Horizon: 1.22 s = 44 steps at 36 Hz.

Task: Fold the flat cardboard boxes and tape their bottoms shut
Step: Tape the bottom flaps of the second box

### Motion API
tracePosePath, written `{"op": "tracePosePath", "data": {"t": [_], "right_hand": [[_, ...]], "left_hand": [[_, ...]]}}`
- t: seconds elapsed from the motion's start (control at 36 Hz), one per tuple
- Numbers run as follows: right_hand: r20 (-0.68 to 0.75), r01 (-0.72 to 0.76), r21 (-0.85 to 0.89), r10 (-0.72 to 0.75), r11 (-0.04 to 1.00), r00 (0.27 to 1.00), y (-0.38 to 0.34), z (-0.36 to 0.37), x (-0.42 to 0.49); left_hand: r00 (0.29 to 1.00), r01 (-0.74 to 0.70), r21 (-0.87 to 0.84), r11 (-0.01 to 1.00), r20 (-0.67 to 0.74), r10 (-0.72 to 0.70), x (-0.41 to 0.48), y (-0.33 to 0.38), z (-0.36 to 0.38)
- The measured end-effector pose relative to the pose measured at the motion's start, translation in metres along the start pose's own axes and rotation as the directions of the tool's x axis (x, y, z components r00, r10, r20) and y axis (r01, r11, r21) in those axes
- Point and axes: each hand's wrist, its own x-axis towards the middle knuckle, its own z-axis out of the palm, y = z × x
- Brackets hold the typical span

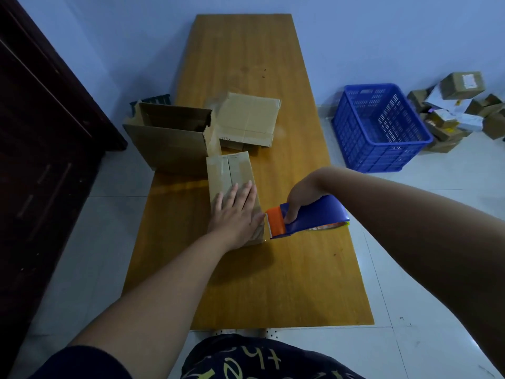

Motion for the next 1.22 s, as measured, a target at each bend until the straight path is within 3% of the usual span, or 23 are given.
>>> {"op": "tracePosePath", "data": {"t": [0.47,0.81,1.22], "right_hand": [[-0.057,0.034,-0.004,-0.035,0.999,0.998,-0.005,0.007,0.007],[-0.063,0.023,0.161,-0.013,0.987,0.998,0.004,0.023,0.010],[-0.051,-0.046,0.198,0.057,0.979,0.997,0.003,0.021,-0.004]], "left_hand": [[1.000,-0.026,0.008,1.000,0.004,0.026,0.002,-0.002,0.000],[0.999,-0.046,0.004,0.999,0.004,0.046,0.000,-0.004,0.001],[0.996,-0.086,0.027,0.996,0.032,0.085,0.001,-0.004,-0.005]]}}
